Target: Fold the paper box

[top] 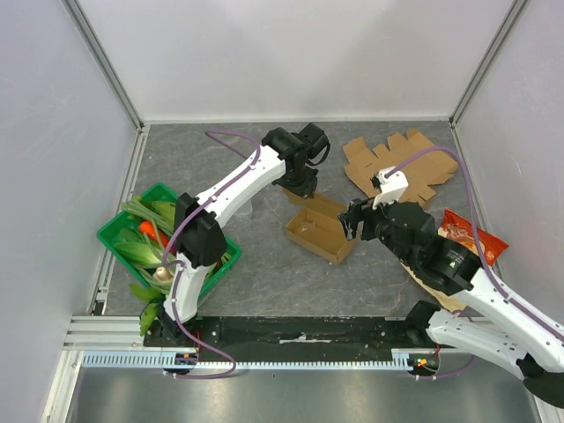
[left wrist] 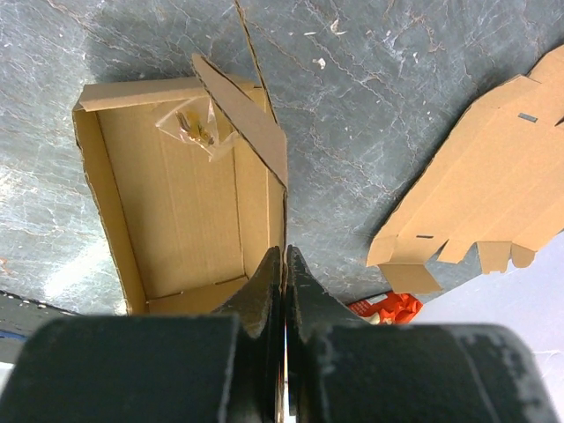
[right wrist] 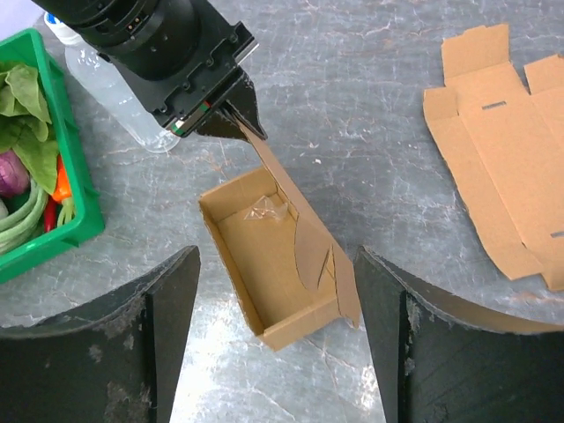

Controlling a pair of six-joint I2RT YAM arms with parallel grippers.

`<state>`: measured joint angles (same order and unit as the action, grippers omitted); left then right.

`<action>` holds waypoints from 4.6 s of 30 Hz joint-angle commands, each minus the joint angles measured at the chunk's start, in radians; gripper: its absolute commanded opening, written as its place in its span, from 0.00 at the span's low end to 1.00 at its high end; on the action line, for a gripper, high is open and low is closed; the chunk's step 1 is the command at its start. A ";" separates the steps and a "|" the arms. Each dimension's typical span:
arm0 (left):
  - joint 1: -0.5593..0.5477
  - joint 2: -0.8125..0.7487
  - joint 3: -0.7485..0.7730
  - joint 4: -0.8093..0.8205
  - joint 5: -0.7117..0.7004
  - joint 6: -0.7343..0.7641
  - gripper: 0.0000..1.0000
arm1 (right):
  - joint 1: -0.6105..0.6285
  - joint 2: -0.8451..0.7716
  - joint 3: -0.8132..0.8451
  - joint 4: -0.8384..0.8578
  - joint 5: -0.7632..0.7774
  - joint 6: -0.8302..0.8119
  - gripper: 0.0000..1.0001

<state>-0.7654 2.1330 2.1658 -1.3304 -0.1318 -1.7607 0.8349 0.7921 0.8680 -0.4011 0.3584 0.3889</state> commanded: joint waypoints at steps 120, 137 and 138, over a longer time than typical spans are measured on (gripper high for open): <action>0.189 -0.667 -1.061 1.109 0.569 1.951 0.93 | -0.358 0.065 -0.308 0.257 -0.443 -0.031 0.31; 0.229 -0.363 -0.830 1.030 0.733 2.112 0.94 | -0.358 0.021 -0.270 0.180 -0.552 -0.114 0.12; 0.229 -0.339 -0.816 1.031 0.768 2.115 0.93 | -0.359 0.022 -0.265 0.182 -0.561 -0.116 0.12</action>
<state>-0.5354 1.7241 1.2827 -0.2523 0.5213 0.2684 0.4793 0.8169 0.5560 -0.2436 -0.1635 0.2981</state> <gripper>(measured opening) 0.941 0.125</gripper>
